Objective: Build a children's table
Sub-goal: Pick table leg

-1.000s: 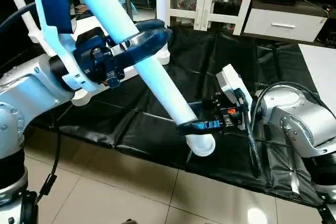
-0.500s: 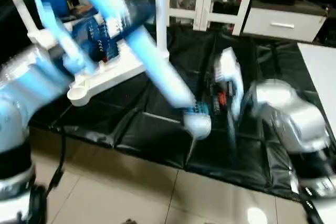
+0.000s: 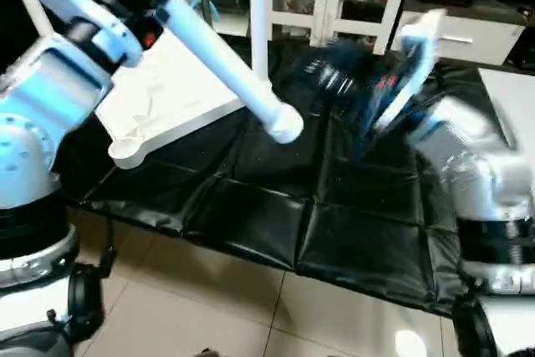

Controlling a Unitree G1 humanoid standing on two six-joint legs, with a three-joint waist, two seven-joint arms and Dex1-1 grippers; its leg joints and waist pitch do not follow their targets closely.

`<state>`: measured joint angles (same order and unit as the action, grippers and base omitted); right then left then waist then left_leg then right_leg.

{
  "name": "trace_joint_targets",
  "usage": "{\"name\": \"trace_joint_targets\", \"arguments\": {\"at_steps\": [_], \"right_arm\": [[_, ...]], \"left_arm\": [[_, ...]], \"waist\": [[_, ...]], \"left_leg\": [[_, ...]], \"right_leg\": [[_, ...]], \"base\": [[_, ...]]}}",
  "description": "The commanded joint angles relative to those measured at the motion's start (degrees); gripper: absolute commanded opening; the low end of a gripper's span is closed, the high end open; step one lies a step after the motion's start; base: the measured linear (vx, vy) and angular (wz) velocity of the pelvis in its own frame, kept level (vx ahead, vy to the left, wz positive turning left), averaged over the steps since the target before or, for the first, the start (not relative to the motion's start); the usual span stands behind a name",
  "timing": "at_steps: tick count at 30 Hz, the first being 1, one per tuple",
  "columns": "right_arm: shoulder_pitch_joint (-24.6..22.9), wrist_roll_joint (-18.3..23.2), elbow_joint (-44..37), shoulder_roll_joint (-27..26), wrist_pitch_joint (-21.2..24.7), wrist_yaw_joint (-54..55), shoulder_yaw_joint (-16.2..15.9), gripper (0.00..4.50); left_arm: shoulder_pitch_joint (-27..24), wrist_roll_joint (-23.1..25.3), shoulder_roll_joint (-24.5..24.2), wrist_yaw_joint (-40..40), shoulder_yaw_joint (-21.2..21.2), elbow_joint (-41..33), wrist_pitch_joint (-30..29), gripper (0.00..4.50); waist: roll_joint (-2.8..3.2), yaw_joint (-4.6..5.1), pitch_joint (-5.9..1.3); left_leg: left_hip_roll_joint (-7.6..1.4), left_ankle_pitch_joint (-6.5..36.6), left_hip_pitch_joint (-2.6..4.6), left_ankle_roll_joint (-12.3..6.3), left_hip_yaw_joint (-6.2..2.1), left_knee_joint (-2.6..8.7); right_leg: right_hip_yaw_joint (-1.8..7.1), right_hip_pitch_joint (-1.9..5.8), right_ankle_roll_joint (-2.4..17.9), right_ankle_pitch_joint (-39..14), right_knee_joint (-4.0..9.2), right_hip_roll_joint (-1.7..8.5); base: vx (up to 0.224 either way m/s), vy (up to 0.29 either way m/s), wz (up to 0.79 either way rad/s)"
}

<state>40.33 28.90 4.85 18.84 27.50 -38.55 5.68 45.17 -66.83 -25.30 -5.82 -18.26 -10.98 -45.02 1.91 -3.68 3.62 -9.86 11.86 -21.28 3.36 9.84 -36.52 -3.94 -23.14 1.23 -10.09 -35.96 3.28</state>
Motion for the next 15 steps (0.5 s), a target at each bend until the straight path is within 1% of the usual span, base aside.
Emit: {"name": "trace_joint_targets", "arguments": {"at_steps": [1,2,3,4,5,6,8,10,13,14,15], "right_arm": [[0.29,-2.80,0.82,1.29,-1.39,1.83,0.35,3.82],[0.07,-3.34,0.98,1.81,-1.13,2.66,0.49,3.82],[-0.35,-4.29,0.86,2.65,-1.40,3.00,0.25,3.82],[-0.49,-4.50,0.76,2.86,-1.50,3.00,0.17,3.82],[-0.56,-4.60,0.71,2.97,-1.55,3.01,0.13,3.82],[-0.94,-5.52,0.53,3.61,-2.46,3.51,0.15,3.82],[-0.99,-5.47,0.55,3.61,-2.52,3.68,0.36,3.82],[-0.81,-4.98,1.05,3.34,-2.68,4.65,1.74,3.82],[-0.76,-4.45,1.51,3.18,-2.40,5.14,2.65,3.82],[-0.87,-4.12,1.83,3.33,-2.15,5.27,3.23,3.82],[-1.35,-3.59,1.97,3.74,-1.59,4.66,3.67,3.82]], "left_arm": [[0.93,-1.07,0.28,-1.70,-1.34,-0.34,-0.57,1.63],[0.89,-1.47,0.42,-1.99,-1.46,-0.39,-0.54,1.63],[0.85,-1.72,0.47,-2.16,-1.61,-0.38,-0.64,1.63],[0.84,-1.77,0.48,-2.19,-1.66,-0.37,-0.69,1.63],[0.84,-1.79,0.48,-2.21,-1.69,-0.36,-0.71,1.63],[0.81,-2.01,0.65,-2.34,-1.95,-0.29,-0.87,1.63],[0.79,-2.06,0.70,-2.37,-2.02,-0.28,-0.92,1.63],[0.84,-3.50,1.23,-2.55,-2.67,-0.11,-0.89,1.63],[0.78,-4.40,1.17,-2.60,-3.00,-0.08,-1.03,1.63],[0.90,-5.46,1.21,-2.84,-3.50,0.06,-1.13,1.63],[1.08,-8.04,1.61,-3.09,-4.44,0.10,-1.28,1.63]], "waist": [[0.79,-0.21,-4.44],[0.59,-0.19,-4.44],[0.60,-0.25,-4.48],[0.55,-0.17,-4.41],[0.57,-0.19,-4.41],[0.52,-0.17,-4.40],[0.56,-0.11,-4.38],[0.60,-0.02,-4.35],[0.58,-0.06,-4.38],[0.60,-0.02,-4.36],[0.65,-0.04,-4.37]], "left_leg": [[-1.94,7.97,0.26,2.38,-1.15,4.03],[-1.89,7.65,0.15,2.17,-1.14,4.04],[-1.93,7.47,0.19,2.11,-1.15,4.01],[-1.87,7.46,0.09,1.78,-1.10,3.99],[-1.89,7.57,0.13,1.71,-1.09,3.98],[-1.93,7.56,0.14,1.48,-1.06,3.96],[-1.92,7.83,0.18,1.34,-1.08,3.98],[-1.94,8.00,0.21,1.20,-1.07,3.98],[-1.94,7.99,0.24,1.11,-1.06,3.98],[-1.98,7.97,0.21,1.08,-1.10,4.02],[-1.88,8.17,0.25,1.13,-1.03,3.93]], "right_leg": [[2.66,3.35,10.40,-12.41,3.94,3.81],[2.69,3.50,10.27,-12.15,3.89,3.77],[2.68,3.47,10.16,-12.10,3.87,3.79],[2.68,3.50,9.98,-12.38,3.96,3.74],[2.67,3.44,9.84,-12.71,3.96,3.74],[2.69,3.40,9.68,-13.13,4.07,3.81],[2.64,3.39,9.51,-13.85,4.13,3.78],[2.64,3.31,9.52,-14.20,4.18,3.77],[2.62,3.27,9.87,-13.70,4.15,3.67],[2.61,3.29,9.86,-13.61,4.09,3.68],[2.61,3.26,10.04,-13.54,4.07,3.66]], "base": [[0.000,0.000,0.00],[0.000,0.000,0.00],[0.000,0.000,0.00],[0.000,0.000,0.00],[0.000,0.000,0.00],[0.000,0.000,0.00],[0.000,0.000,0.00],[0.000,0.000,0.00],[0.000,0.000,0.00],[0.000,0.000,0.00],[0.000,0.000,0.00]]}}
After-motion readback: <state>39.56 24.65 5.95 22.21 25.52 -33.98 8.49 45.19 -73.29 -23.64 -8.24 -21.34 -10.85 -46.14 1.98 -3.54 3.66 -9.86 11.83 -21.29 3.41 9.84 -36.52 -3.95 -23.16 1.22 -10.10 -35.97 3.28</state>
